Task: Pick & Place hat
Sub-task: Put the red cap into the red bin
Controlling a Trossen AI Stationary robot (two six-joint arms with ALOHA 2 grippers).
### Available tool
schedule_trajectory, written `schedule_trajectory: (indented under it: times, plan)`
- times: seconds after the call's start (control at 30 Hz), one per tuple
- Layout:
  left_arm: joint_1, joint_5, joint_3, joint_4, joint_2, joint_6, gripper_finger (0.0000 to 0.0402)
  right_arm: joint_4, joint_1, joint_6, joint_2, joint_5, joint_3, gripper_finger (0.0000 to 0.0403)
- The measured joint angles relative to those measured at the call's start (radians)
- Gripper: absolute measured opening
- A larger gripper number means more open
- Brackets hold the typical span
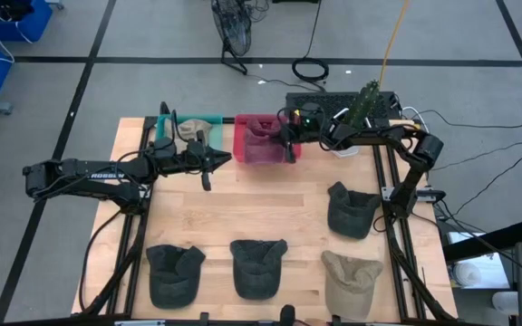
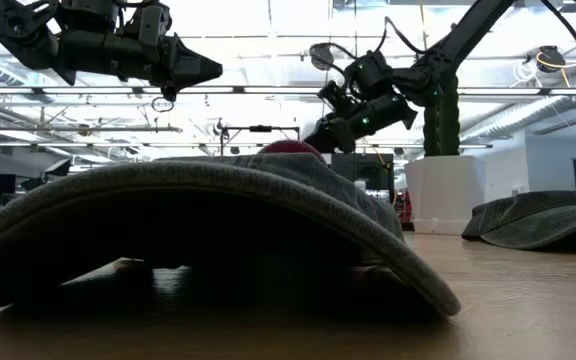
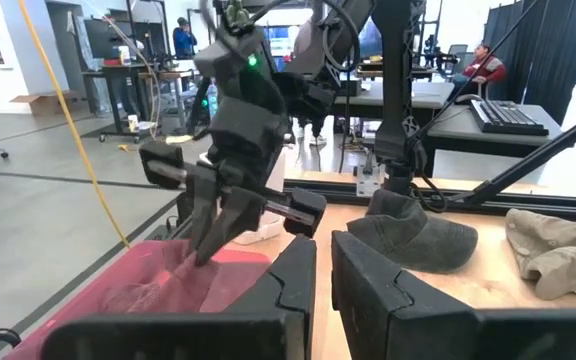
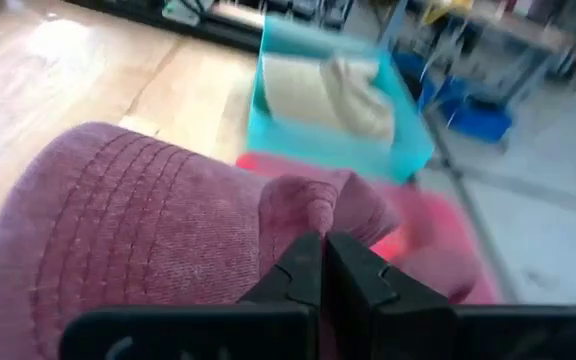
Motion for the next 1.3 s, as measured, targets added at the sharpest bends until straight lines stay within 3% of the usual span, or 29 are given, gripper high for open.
schedule_trajectory:
  times: [0.7, 1.07, 1.3]
  plan:
    - [0.0, 0.0, 0.0, -0.015, 0.0, 0.032, 0.0042, -0.016, -0.067, -0.092, 0.0, 0.082, 0.001, 0.0001]
    - [0.0, -0.001, 0.0, -0.016, 0.0, 0.05, 0.0042, 0.209, 0.013, -0.091, 0.0, 0.083, 0.0, 0.0001]
    - [0.0, -0.001, 0.0, -0.045, 0.0, 0.045, 0.0042, 0.139, 0.007, -0.134, 0.0, 0.161, 0.0, 0.0001]
